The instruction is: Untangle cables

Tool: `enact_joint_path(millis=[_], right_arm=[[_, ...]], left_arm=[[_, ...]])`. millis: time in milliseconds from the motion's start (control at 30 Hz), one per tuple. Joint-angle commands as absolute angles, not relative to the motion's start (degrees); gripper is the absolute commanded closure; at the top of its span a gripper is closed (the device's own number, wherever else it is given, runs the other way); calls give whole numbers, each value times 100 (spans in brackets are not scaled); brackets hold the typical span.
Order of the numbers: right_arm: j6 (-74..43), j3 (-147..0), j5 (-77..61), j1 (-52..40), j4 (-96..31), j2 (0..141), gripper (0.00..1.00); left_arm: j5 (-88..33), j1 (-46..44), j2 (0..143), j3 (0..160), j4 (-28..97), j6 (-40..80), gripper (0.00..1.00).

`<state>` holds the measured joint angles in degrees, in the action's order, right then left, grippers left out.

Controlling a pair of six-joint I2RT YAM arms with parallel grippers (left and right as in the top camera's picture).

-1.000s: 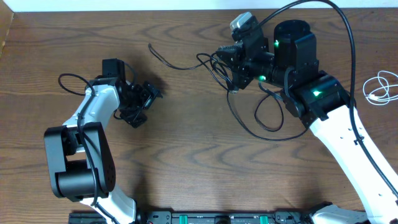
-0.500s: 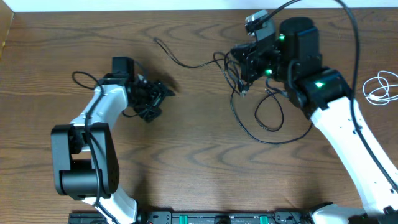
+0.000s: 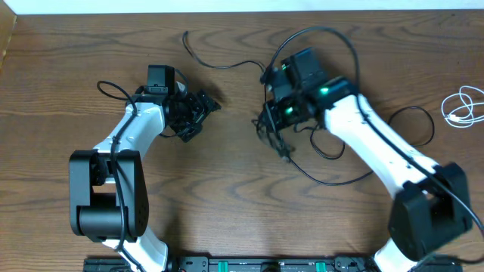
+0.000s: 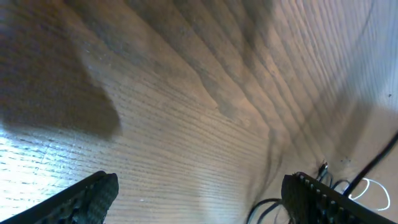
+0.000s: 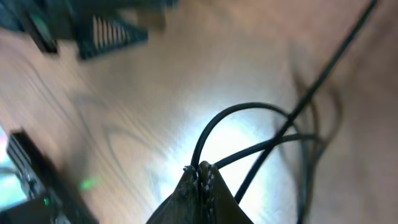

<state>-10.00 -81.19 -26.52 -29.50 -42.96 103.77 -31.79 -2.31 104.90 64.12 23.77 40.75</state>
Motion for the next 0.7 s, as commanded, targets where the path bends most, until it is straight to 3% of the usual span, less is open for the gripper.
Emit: enact_joint_path(millis=[0,33,100,167,233,267,500,667], right_arm=[[-648,-8093,-2950,-3210,-4486,10639,95],[-478,-8095,-3065,-3245,-4525,10667,90],[-178,-8103,-3437,-3262,-4589,10634,68],[25,-8145,-3946,-3223,-4657,10525,53],[95,-8165,-4219,-3129,-4694,10318,14],[95,-8165,-4189,-3076,-4705,10213,1],[-292,-8165,-2615,-2467,-4950,9714,1],[-554,-8147,-2427,-1999,-5059,9786,1]], left_arm=[[-3079,-381,10527,6473,2338,4117,10],[-3079,-429,10527,6473,2303,4110,9],[-3079,-499,10527,6473,2222,4051,9],[-3081,-552,10527,6475,2141,4051,9],[-3081,-561,10527,6514,2130,4049,8],[-3083,-561,10527,6543,2132,4023,9],[-2971,-666,10510,7170,2788,3129,8],[-2383,-1098,10512,7417,3214,2539,9]])
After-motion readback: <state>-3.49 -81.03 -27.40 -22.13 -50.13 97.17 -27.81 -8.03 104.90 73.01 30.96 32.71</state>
